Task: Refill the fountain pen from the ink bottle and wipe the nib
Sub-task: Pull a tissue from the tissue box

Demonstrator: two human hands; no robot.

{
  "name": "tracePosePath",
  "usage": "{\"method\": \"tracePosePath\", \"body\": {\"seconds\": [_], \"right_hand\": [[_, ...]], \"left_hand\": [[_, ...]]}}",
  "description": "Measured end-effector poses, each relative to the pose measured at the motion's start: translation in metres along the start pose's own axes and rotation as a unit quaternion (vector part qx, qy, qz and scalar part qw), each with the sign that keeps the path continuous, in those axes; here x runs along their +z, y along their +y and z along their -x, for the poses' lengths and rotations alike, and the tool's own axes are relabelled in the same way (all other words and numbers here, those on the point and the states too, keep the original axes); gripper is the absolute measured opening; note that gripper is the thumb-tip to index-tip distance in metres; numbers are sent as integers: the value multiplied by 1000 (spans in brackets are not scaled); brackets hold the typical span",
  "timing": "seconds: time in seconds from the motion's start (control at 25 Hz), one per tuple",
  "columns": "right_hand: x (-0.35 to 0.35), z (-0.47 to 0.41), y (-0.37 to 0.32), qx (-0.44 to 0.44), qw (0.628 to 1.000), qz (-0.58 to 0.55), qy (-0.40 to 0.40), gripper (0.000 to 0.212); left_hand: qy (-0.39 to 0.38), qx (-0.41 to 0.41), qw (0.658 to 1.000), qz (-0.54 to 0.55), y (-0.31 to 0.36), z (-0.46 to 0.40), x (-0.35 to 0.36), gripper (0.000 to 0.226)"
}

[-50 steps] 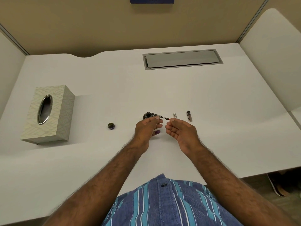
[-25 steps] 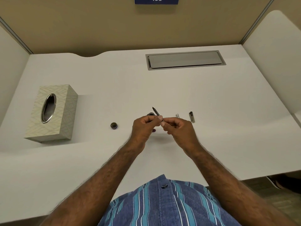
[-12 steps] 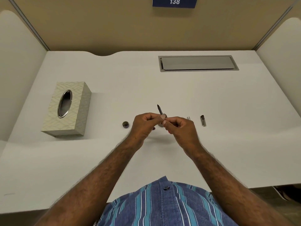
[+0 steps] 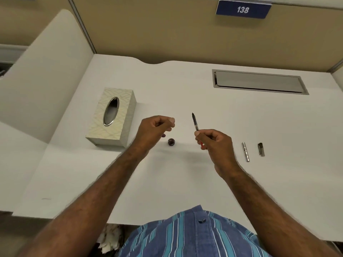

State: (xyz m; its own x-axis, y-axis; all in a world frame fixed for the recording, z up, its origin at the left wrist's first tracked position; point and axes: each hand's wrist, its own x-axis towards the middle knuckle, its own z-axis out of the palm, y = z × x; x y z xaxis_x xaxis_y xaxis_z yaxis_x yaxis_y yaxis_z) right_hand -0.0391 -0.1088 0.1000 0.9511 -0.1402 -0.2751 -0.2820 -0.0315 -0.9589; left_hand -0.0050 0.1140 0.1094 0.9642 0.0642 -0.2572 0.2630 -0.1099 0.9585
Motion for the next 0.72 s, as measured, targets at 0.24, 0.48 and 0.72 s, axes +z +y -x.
{"method": "tracePosePath", "body": {"seconds": [0.24,0.48,0.72], "right_hand": [[38,-9,-14,-10,1000,-8,-13,14],[56,-17,-25,-17,1000,-4,-14,14],[57,-20,-29,-19,1000,-2,-7,14]], "left_hand": [[139,117,967,-176,5,-34,-98,19],[230,145,856,-440,-9,-70,-163,18],[118,3,831,-544,-17,-97,-167,32]]}}
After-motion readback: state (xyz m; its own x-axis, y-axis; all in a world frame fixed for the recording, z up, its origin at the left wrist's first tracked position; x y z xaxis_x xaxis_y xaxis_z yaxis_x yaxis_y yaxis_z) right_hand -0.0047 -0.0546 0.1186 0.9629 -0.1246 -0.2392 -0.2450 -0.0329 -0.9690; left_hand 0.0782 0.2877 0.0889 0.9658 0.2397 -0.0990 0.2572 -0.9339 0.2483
